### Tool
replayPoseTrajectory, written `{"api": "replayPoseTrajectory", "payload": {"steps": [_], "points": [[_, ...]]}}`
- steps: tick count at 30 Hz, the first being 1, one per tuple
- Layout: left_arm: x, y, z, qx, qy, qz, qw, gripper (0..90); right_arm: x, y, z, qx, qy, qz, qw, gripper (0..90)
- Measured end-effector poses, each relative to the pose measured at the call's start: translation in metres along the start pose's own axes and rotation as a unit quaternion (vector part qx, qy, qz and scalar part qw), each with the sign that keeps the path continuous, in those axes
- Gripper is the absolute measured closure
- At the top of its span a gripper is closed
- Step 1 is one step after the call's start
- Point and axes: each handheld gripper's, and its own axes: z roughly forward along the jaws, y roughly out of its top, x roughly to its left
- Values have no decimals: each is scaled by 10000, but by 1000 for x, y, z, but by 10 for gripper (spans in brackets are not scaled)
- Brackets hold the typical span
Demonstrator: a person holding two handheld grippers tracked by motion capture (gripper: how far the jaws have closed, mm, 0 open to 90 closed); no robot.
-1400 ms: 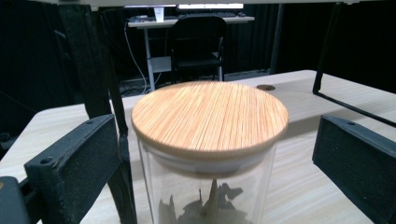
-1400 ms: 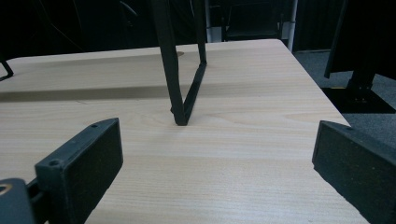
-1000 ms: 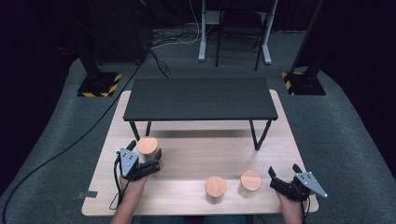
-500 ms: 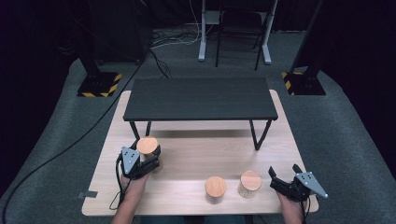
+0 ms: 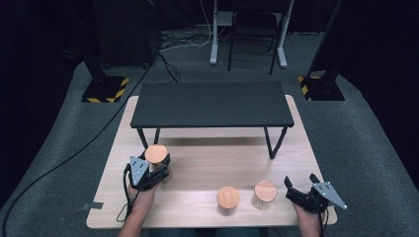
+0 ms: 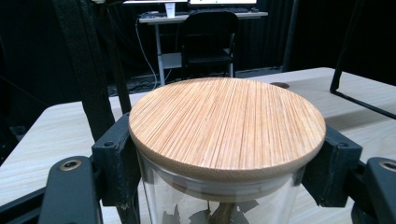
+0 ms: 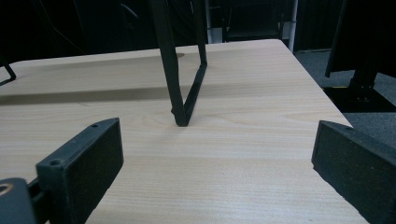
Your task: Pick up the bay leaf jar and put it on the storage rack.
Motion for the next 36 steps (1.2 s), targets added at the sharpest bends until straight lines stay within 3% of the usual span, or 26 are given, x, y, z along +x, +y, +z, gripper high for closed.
{"api": "replayPoseTrajectory", "payload": {"steps": [18,24,28,36], "points": [[-20,35,-14,-181,-307,230,9991,251,0,0,0,-6,13,-10,10000,13],[-27,50,-14,-193,-473,220,9985,251,0,0,0,-2,39,-18,10000,13],[-29,61,-15,-231,-583,109,9980,251,0,0,0,-4,49,-15,10000,13],[-32,84,-16,-294,-691,156,9971,251,0,0,0,-6,68,-41,10000,13]]}}
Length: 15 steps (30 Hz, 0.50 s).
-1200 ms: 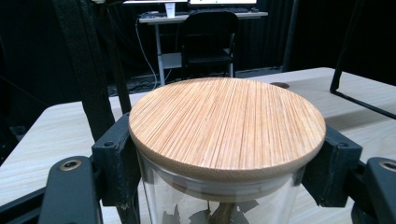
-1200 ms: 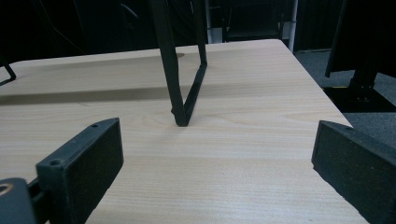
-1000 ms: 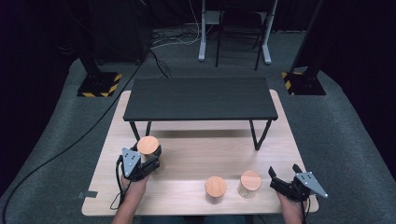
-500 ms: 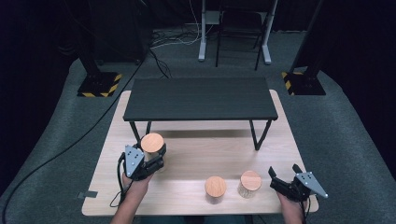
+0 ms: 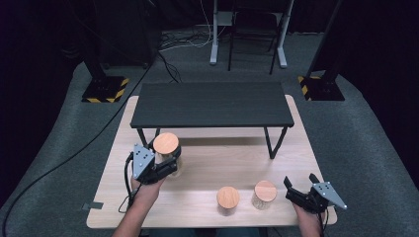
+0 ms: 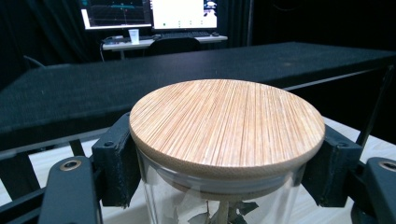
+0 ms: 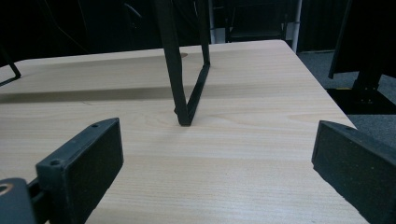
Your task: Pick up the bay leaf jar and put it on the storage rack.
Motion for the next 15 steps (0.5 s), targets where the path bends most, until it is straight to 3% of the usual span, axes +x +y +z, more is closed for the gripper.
{"api": "replayPoseTrajectory", "payload": {"steps": [15], "points": [[1,32,3,-68,-41,46,10000,251,-1,0,-1,-22,4,34,10000,15]]}}
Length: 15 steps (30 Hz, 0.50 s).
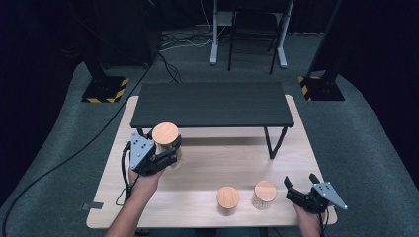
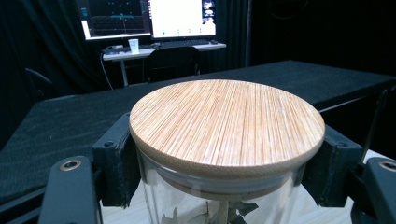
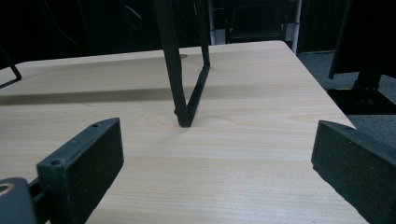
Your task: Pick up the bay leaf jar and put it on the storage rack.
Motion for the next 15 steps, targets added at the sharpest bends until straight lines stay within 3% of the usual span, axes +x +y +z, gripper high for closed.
{"api": "replayPoseTrajectory", "payload": {"steps": [15], "points": [[-6,25,5,-38,-89,83,9999,251,-1,0,-1,-43,10,46,10000,17]]}}
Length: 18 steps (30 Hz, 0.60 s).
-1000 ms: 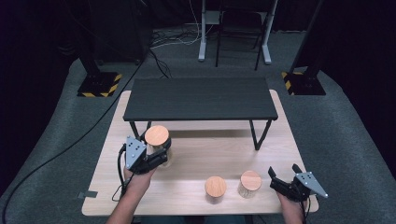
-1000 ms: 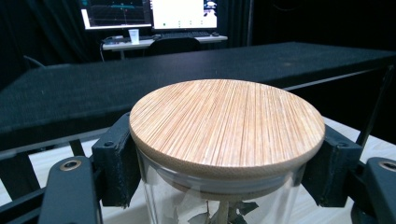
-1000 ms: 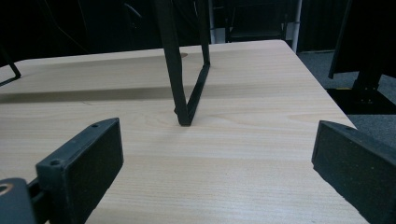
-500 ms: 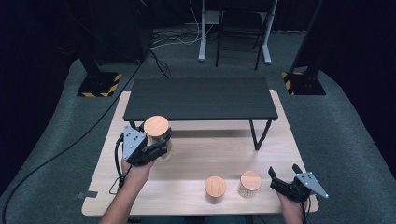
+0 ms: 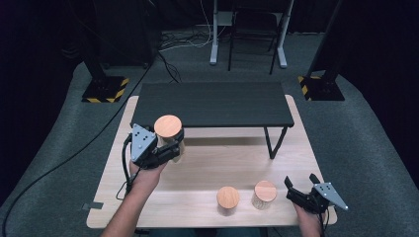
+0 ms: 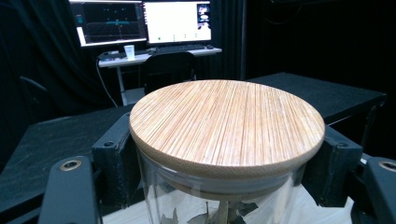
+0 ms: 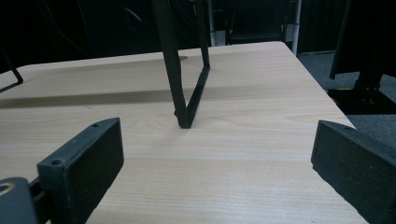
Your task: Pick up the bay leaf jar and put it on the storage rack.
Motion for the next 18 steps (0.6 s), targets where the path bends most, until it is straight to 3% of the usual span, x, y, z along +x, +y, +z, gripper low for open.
{"api": "replayPoseTrajectory", "payload": {"steps": [18], "points": [[-6,21,-1,-140,-105,-34,9998,251,-3,0,0,-1,167,75,9998,16]]}}
